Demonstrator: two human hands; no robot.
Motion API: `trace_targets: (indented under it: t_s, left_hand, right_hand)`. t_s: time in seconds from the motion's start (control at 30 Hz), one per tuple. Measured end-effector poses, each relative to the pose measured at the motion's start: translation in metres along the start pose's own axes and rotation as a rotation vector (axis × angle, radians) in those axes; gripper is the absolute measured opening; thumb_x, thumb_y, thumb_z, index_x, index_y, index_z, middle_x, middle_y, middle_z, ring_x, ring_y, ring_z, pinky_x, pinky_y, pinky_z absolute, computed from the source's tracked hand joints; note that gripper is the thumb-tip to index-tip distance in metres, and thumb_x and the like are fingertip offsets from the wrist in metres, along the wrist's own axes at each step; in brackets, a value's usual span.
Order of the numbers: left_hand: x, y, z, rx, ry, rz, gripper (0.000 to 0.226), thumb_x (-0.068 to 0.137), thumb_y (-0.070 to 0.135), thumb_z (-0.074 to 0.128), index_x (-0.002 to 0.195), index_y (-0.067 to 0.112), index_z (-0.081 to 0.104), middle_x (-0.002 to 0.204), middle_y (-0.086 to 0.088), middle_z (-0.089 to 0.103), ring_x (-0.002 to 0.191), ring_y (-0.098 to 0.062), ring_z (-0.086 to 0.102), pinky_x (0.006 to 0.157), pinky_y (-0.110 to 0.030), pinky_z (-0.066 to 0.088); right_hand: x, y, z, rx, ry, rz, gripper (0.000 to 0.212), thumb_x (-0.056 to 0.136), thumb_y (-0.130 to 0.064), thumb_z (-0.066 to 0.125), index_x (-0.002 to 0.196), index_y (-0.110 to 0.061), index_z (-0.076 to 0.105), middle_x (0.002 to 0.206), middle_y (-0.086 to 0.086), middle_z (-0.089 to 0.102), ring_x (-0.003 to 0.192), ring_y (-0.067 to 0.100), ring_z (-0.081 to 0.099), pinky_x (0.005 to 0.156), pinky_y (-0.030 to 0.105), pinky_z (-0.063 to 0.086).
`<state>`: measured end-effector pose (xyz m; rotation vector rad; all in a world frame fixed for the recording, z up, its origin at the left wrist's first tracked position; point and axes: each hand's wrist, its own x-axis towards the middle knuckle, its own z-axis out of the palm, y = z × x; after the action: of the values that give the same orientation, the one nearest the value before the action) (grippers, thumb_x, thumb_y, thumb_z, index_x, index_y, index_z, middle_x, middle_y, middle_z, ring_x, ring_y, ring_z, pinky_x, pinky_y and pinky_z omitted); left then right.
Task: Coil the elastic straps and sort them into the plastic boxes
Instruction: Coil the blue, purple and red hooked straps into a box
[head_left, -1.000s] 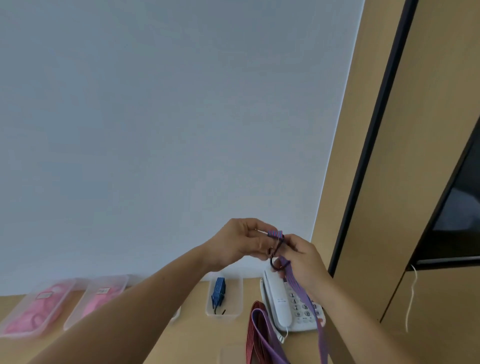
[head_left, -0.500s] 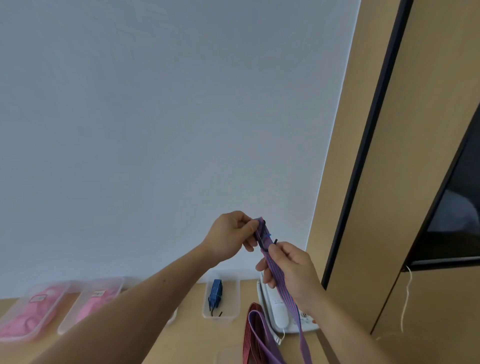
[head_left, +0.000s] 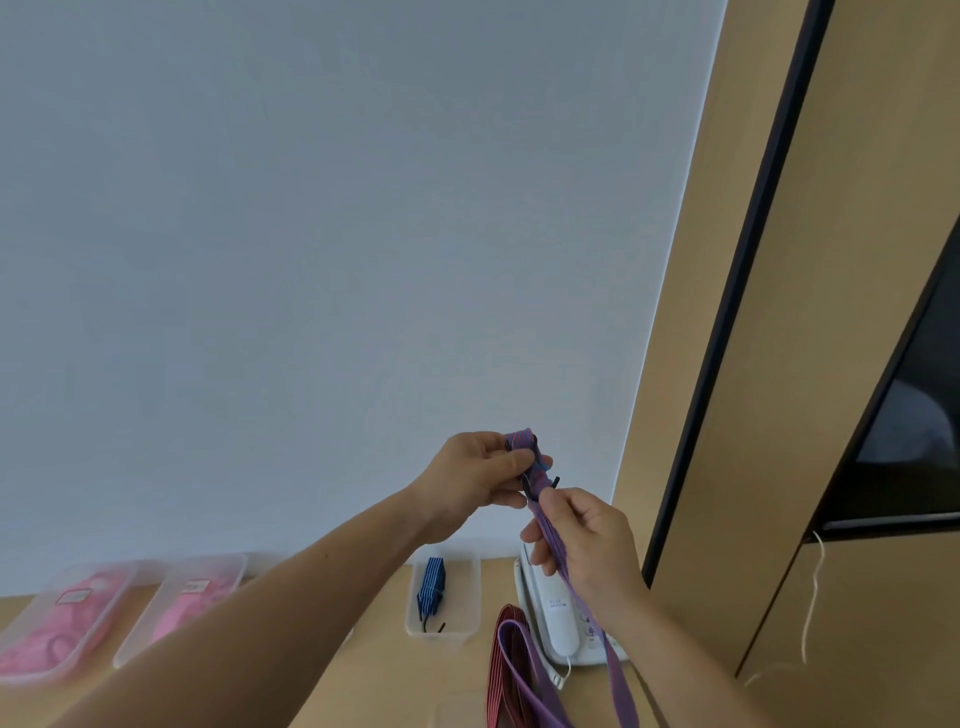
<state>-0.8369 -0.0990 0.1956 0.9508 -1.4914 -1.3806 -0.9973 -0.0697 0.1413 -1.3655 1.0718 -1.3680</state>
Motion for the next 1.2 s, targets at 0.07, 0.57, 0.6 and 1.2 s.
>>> trace_targets:
  t_s: [0.07,0.57,0.6,1.2]
  left_hand:
    - [-0.001,-0.003,0.001,0.079,-0.036,0.0,0.011,0.096,0.01,0.06,0.101,0.007,0.069,0.096,-0.006,0.076,0.086,-0.016,0.07,0.077,-0.028,0.056]
    - [0.006,-0.009,-0.01,0.452,0.089,0.021,0.019,0.099,0.019,0.055,0.107,0.004,0.064,0.098,-0.01,0.076,0.088,-0.014,0.073,0.07,-0.024,0.049]
    - [0.007,-0.01,-0.01,0.482,0.124,0.033,0.02,0.099,0.021,0.056,0.106,0.005,0.066,0.096,-0.009,0.077,0.087,-0.014,0.073,0.069,-0.024,0.05]
    - [-0.001,-0.028,-0.01,1.351,0.088,0.734,0.064,0.087,-0.012,0.044,0.148,0.008,0.041,0.146,-0.009,0.052,0.099,-0.029,0.067,0.076,-0.035,0.056]
  right_hand:
    - [0.0,0.0,0.002,-0.007,0.025,-0.01,0.027,0.1,-0.017,0.054,0.081,-0.004,0.068,0.066,0.015,0.069,0.047,0.023,0.058,0.042,0.03,0.043]
    - [0.007,-0.012,0.0,-0.11,-0.081,0.196,0.034,0.101,-0.028,0.053,0.085,0.001,0.062,0.061,0.015,0.068,0.045,0.025,0.058,0.042,0.028,0.044]
    - [0.008,-0.013,0.0,-0.107,-0.074,0.196,0.034,0.101,-0.028,0.052,0.085,0.0,0.063,0.061,0.015,0.068,0.045,0.025,0.058,0.042,0.028,0.045]
    - [0.005,-0.027,0.007,0.096,-0.014,0.161,0.044,0.099,-0.038,0.054,0.089,0.002,0.068,0.059,0.012,0.062,0.041,0.02,0.047,0.041,0.026,0.036]
